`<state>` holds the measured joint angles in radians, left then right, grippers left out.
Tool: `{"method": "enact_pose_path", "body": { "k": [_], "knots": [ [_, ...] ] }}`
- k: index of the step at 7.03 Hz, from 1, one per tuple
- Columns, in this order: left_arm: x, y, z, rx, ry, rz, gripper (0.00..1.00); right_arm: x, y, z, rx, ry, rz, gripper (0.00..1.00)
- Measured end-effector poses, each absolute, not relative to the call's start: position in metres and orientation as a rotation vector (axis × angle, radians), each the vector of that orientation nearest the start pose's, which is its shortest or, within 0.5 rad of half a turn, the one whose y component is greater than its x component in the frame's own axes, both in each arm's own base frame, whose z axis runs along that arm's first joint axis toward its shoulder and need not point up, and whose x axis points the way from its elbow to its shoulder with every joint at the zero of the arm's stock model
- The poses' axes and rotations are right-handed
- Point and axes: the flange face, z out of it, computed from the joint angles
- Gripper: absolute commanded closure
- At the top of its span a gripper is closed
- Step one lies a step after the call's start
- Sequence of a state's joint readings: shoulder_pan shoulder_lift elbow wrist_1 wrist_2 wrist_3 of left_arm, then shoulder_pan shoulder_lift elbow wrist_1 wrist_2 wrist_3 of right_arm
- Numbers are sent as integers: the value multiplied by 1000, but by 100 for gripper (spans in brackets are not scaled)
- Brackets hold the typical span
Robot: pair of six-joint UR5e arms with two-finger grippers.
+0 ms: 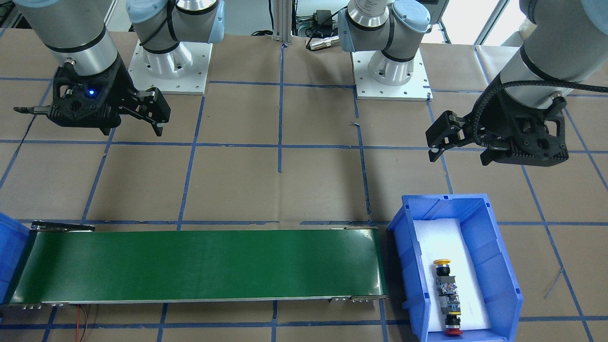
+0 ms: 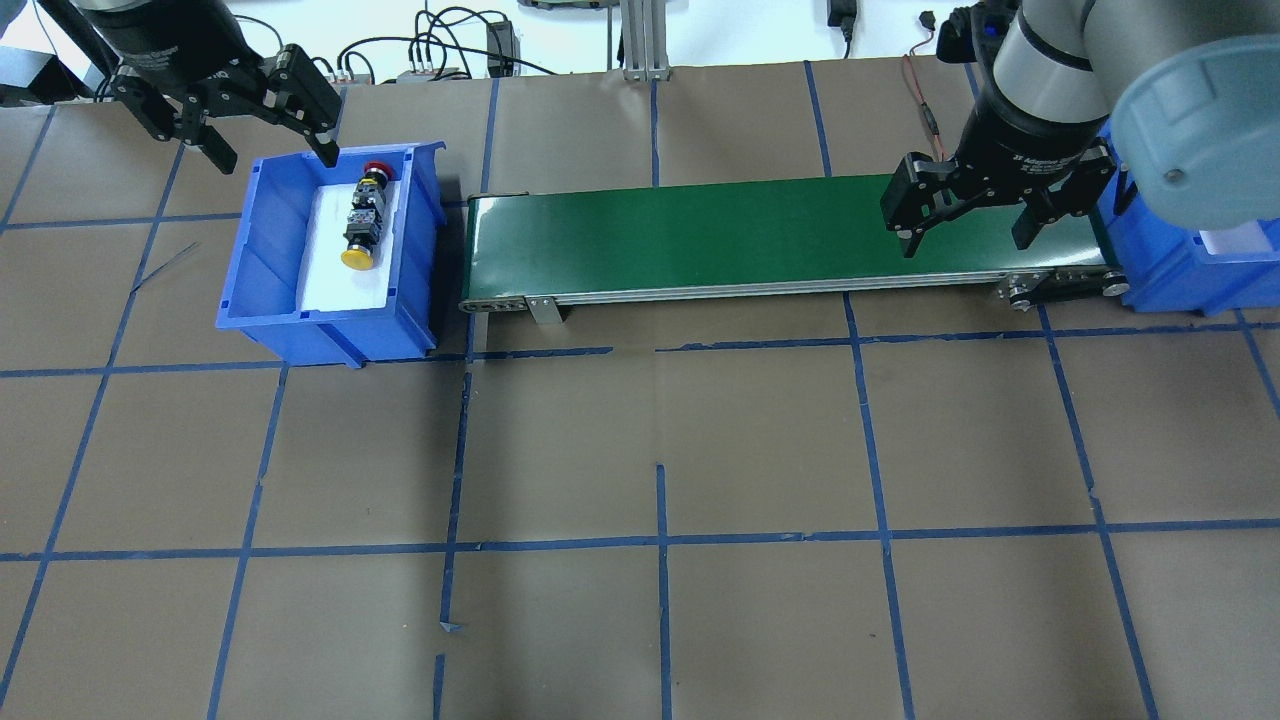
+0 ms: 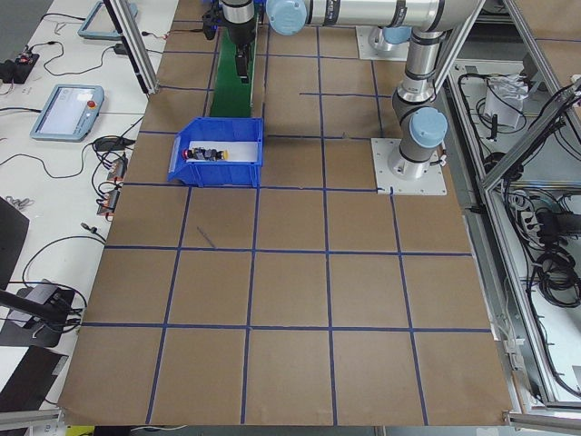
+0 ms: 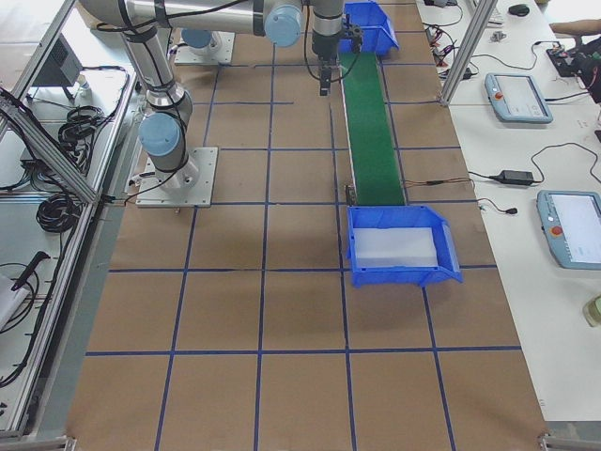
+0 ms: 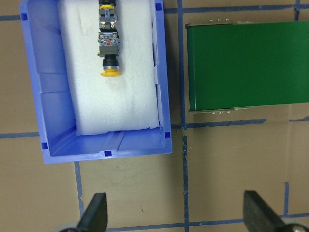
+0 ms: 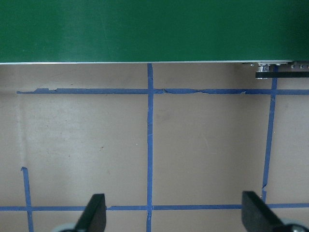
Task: Transport two buttons from left to right
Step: 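Lower the left gripper into the near blue bin and grasp a red-capped button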
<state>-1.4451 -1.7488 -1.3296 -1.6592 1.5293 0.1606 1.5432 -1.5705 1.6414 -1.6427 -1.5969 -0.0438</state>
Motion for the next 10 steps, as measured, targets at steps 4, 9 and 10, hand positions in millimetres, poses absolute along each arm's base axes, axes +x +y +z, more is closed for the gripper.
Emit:
{"method": "enact_pose_path", "body": {
  "k": [4, 9, 10],
  "knots": [
    [-51, -576, 501, 39, 3187, 37, 0, 117, -495, 459, -27, 3168, 4, 0],
    [-6, -637, 436, -46, 3174, 19, 0, 117, -495, 456, -30, 3168, 15, 0],
    [0, -660, 408, -47, 3167, 4, 0, 117, -495, 456, -31, 3167, 17, 0]
  ]
}}
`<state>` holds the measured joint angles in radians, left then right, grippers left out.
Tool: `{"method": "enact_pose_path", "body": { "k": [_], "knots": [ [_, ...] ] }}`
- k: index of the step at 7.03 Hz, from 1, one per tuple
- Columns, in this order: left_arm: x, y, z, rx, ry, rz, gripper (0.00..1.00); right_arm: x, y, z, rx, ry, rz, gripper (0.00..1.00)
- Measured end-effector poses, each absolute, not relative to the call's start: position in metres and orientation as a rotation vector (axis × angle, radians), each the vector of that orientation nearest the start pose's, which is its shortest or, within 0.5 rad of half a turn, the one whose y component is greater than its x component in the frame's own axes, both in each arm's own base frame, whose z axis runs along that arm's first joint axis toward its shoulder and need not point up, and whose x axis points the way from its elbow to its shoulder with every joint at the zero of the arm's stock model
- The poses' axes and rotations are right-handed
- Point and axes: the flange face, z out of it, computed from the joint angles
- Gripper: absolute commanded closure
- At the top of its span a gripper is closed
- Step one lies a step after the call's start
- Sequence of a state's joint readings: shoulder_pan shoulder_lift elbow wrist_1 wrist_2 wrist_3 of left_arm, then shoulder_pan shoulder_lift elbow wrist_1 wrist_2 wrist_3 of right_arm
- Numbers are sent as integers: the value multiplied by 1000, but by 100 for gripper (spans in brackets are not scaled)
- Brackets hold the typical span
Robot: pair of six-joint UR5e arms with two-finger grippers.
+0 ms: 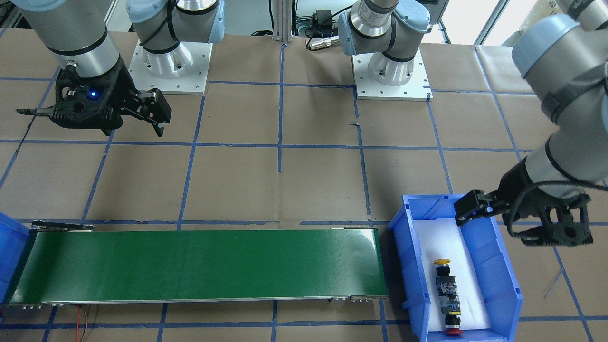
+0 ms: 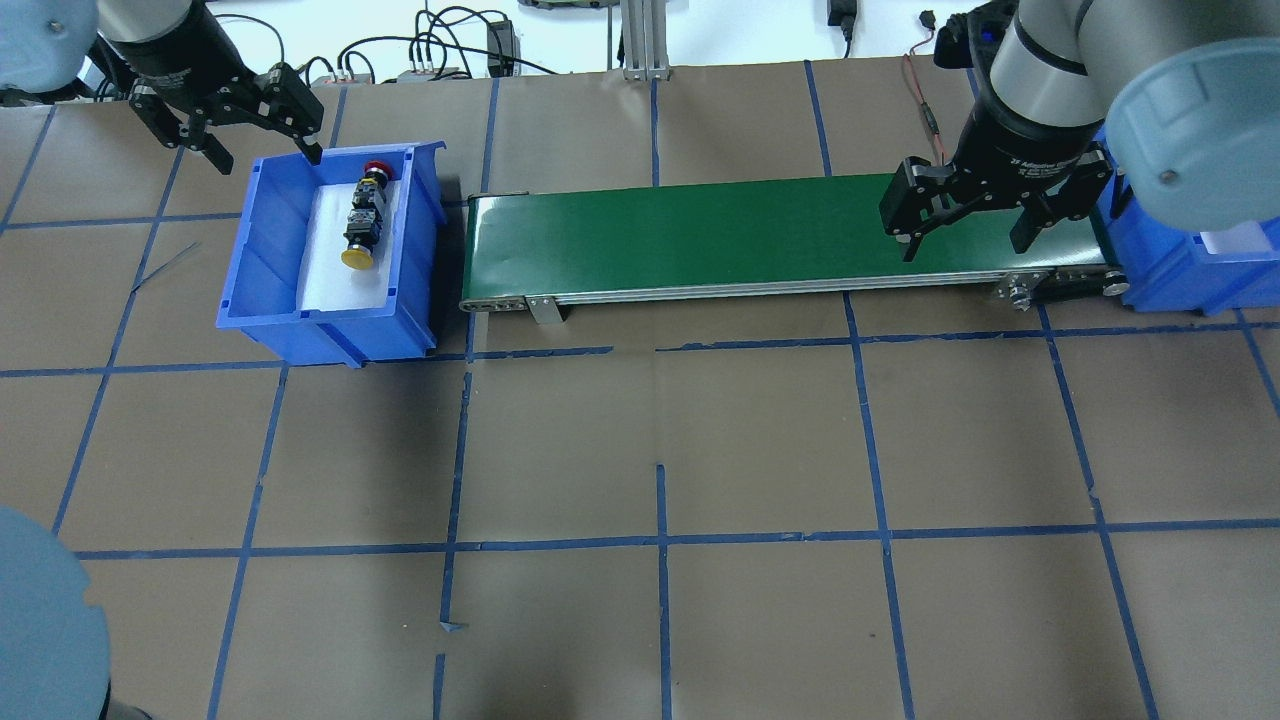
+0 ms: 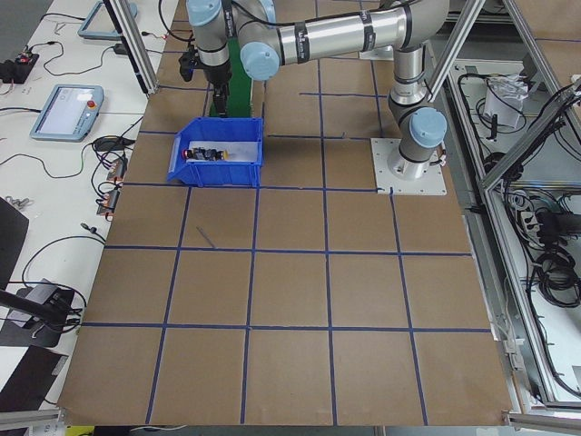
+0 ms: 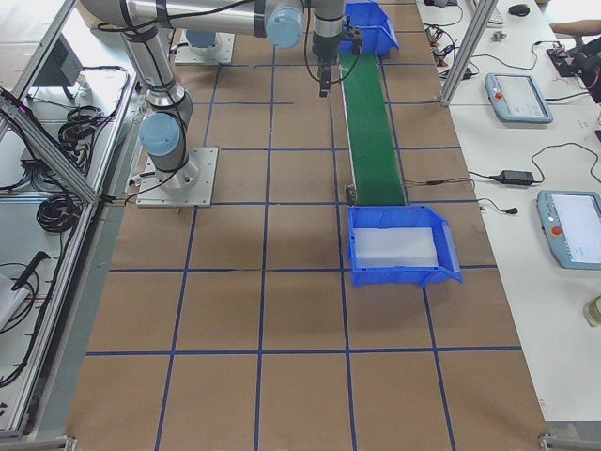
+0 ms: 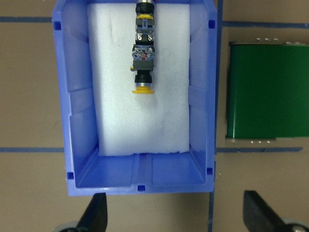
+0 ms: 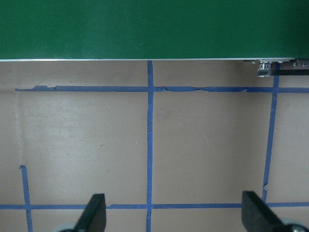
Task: Transport two buttons from left to right
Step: 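Lower the left gripper into the near blue bin and grasp a red-capped button, then lift the red-capped button out of the bin with the left gripper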
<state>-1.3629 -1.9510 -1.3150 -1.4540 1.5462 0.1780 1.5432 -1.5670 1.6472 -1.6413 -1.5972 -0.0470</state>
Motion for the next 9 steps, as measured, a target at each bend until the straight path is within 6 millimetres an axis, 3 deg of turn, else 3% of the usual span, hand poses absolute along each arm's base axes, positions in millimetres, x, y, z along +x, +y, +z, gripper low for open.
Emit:
{"method": "enact_pose_path", "body": {
  "k": [5, 9],
  "knots": [
    [15, -731, 309, -46, 3172, 46, 0, 117, -495, 454, -32, 3167, 21, 0],
    [14, -754, 259, -38, 3176, 19, 2, 117, -495, 452, -30, 3167, 26, 0]
  ]
}}
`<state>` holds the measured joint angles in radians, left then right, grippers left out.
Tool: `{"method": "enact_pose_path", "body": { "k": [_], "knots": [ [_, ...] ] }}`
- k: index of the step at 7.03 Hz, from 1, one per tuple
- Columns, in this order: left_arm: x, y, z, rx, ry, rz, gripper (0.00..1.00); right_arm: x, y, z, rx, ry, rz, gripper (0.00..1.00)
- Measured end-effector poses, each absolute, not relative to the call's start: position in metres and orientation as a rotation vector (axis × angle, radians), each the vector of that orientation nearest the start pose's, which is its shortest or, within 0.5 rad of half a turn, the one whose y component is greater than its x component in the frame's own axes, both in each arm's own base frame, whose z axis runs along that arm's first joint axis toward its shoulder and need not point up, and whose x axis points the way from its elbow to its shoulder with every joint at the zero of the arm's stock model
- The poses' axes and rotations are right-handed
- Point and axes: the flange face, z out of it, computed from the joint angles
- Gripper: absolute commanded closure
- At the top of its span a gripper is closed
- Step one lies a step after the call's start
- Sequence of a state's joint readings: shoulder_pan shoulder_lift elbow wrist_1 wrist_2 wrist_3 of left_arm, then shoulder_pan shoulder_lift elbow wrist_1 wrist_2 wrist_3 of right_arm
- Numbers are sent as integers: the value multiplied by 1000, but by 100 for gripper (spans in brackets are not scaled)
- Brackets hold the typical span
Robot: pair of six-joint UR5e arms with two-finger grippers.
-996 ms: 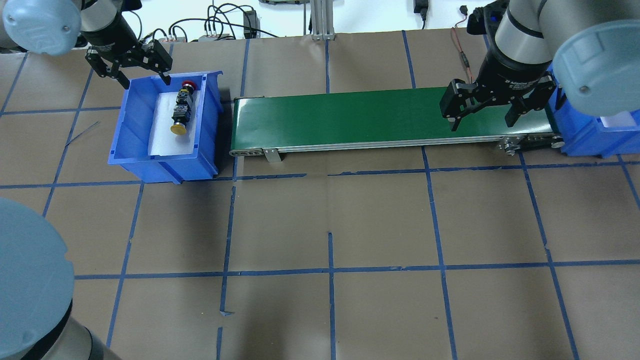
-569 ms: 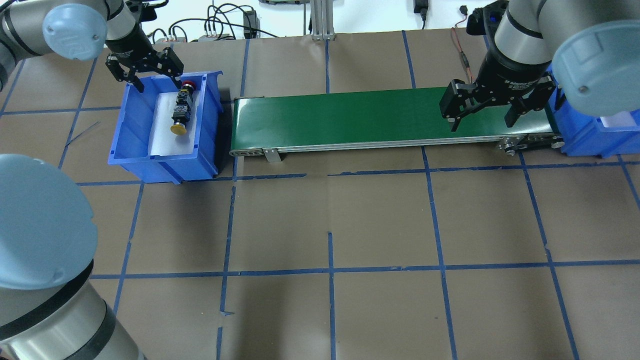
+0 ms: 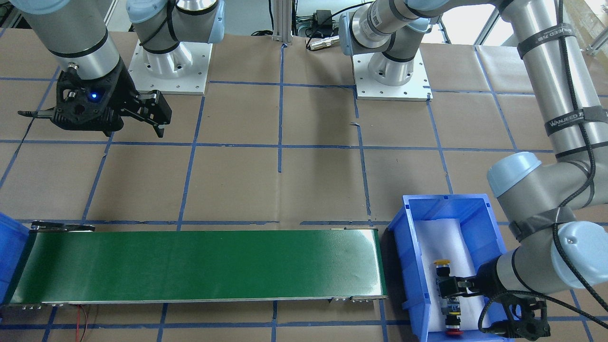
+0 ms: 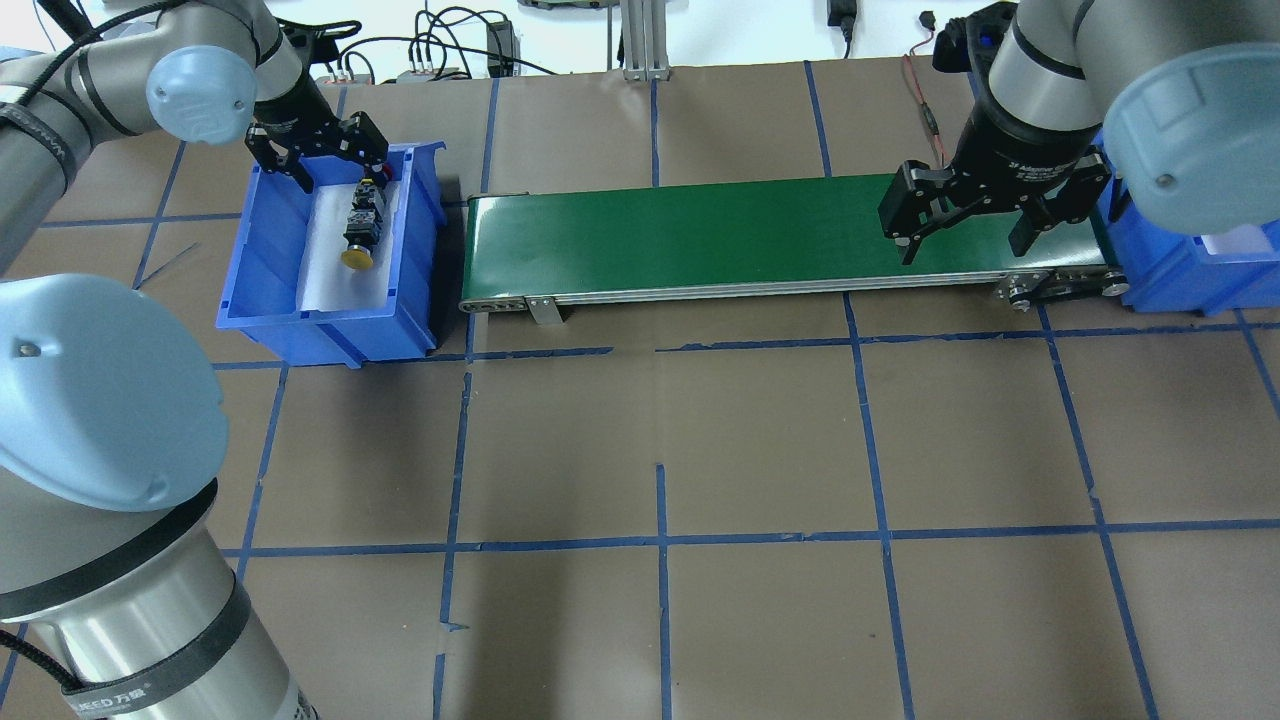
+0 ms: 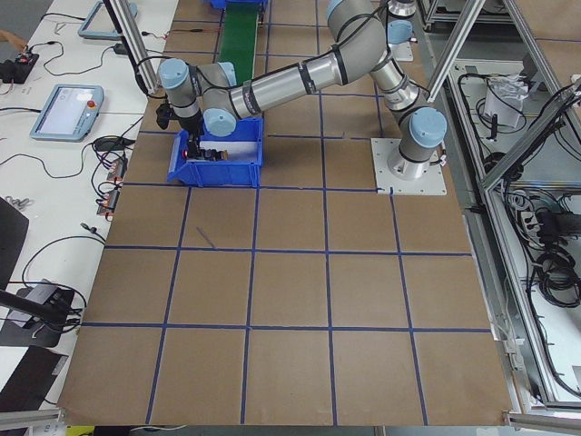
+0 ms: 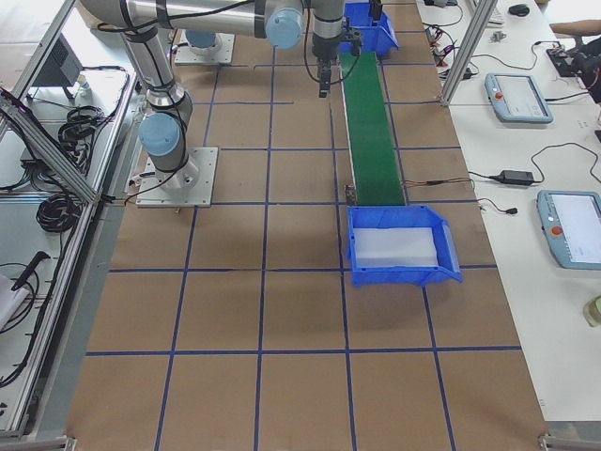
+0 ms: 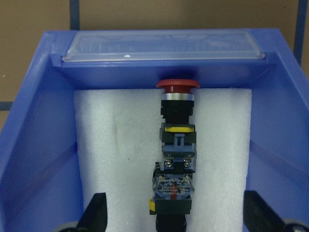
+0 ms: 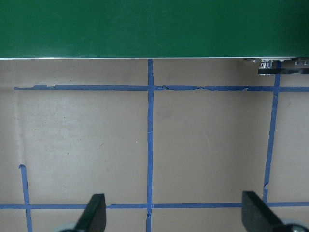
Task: Transport two buttons from left to right
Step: 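Lift the red-capped button out of the bin with the left gripper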
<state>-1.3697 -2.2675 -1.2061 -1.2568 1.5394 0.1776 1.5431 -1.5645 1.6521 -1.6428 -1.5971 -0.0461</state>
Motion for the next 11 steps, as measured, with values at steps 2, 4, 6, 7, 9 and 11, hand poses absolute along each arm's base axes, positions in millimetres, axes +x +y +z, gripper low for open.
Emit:
{"method": "enact_pose_path", "body": {
  "k": [2, 4, 6, 7, 9, 11],
  "knots": [
    [13, -758, 242, -40, 3180, 31, 2, 117, -496, 452, -28, 3167, 23, 0],
    [13, -760, 231, -41, 3183, 36, 38, 117, -496, 447, -33, 3167, 24, 0],
    [12, -761, 223, -42, 3184, 44, 80, 117, -494, 445, -35, 3167, 16, 0],
    [11, -762, 221, -42, 3184, 46, 84, 117, -494, 445, -33, 3167, 13, 0],
    [9, -764, 232, -30, 3180, 4, 88, 117, -493, 446, -33, 3168, 11, 0],
    [6, -758, 273, -16, 3168, -64, 88, 117, -492, 447, -32, 3169, 7, 0]
  ]
}}
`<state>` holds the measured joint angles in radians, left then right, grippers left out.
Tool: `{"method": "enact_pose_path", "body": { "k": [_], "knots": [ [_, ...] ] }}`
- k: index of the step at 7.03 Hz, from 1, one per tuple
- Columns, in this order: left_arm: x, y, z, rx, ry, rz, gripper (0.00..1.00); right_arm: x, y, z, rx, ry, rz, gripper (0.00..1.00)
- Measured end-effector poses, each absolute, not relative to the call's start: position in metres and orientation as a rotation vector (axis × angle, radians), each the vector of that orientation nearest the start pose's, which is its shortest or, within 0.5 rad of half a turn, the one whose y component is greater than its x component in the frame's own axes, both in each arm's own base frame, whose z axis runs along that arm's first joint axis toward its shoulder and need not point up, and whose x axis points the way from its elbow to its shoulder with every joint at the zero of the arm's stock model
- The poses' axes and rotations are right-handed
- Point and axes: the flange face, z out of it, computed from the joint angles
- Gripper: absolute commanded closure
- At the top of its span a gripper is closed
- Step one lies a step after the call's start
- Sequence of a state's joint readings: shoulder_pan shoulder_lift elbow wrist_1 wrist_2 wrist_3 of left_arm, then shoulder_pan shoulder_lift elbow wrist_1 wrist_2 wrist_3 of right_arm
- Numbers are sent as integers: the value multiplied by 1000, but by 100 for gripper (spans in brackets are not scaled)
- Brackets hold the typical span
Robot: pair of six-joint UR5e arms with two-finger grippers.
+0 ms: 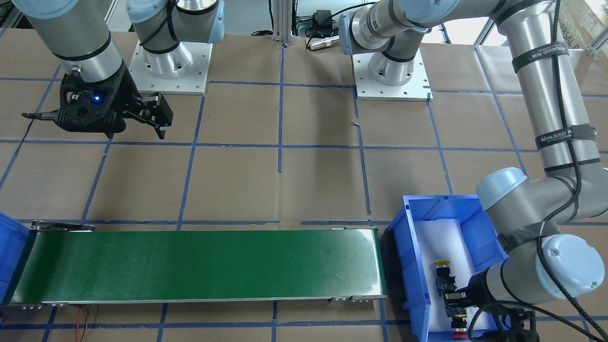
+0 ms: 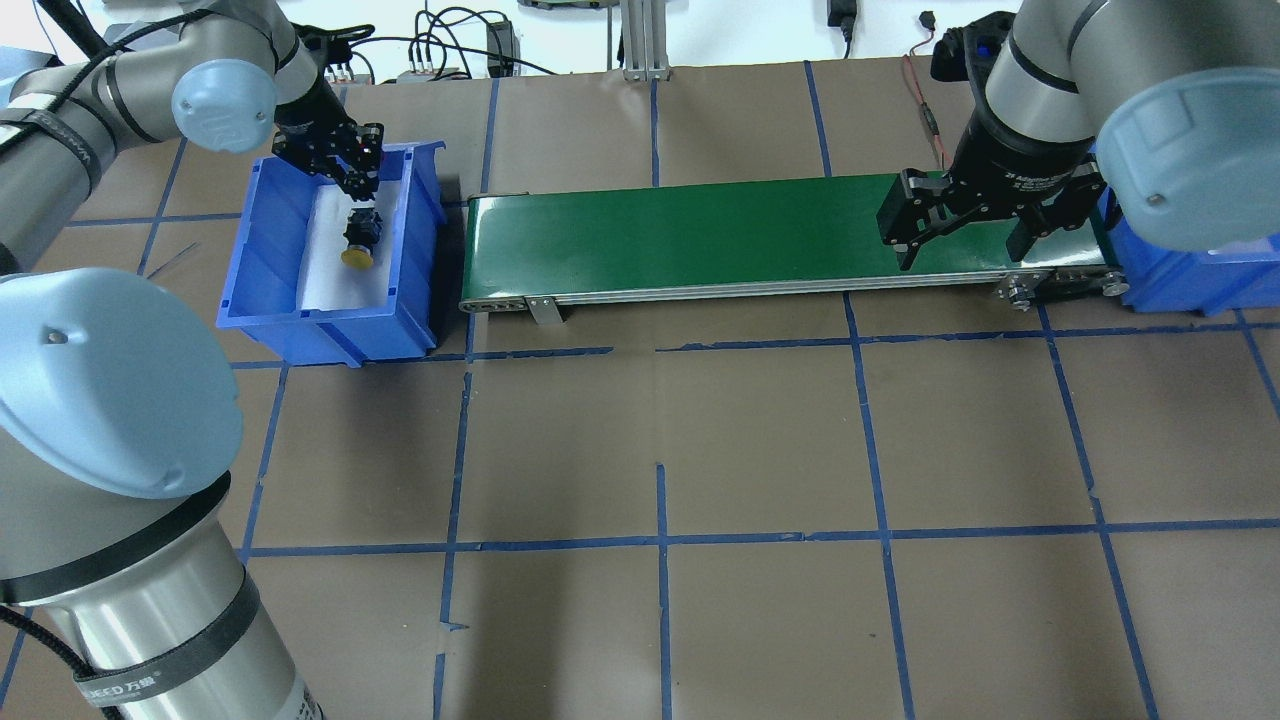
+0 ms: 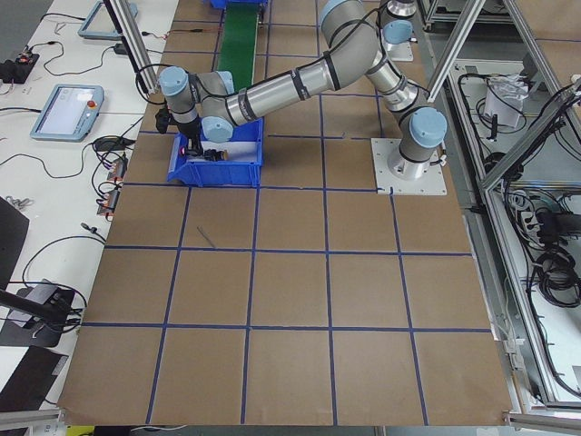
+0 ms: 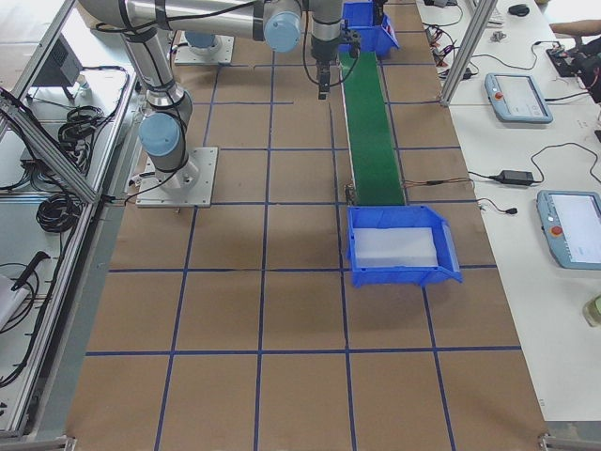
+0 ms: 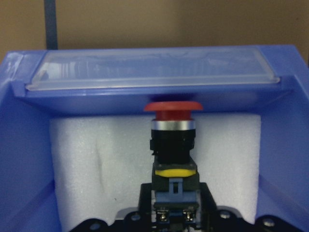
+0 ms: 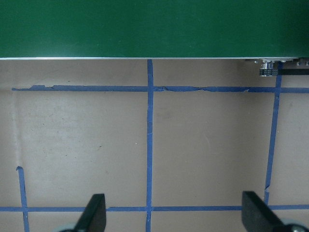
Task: Transport two buttons from left to right
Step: 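Lift the red-capped button out of the bin with the left gripper, then move the button over the green belt and set it down with the left gripper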
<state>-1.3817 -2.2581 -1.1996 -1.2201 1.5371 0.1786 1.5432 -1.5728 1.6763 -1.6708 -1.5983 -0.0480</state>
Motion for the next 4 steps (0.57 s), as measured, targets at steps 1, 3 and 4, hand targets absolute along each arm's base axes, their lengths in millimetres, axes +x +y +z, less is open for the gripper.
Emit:
{"method": "enact_pose_path", "body": {
  "k": [1, 3, 4],
  "knots": [
    [3, -745, 315, -12, 3161, -91, 88, 117, -492, 448, -31, 3169, 4, 0],
    [-10, -712, 394, -25, 3154, -121, 88, 117, -492, 447, -34, 3169, 7, 0],
    [-33, -700, 414, -51, 3154, -128, 89, 117, -492, 447, -35, 3169, 9, 0]
  ]
}}
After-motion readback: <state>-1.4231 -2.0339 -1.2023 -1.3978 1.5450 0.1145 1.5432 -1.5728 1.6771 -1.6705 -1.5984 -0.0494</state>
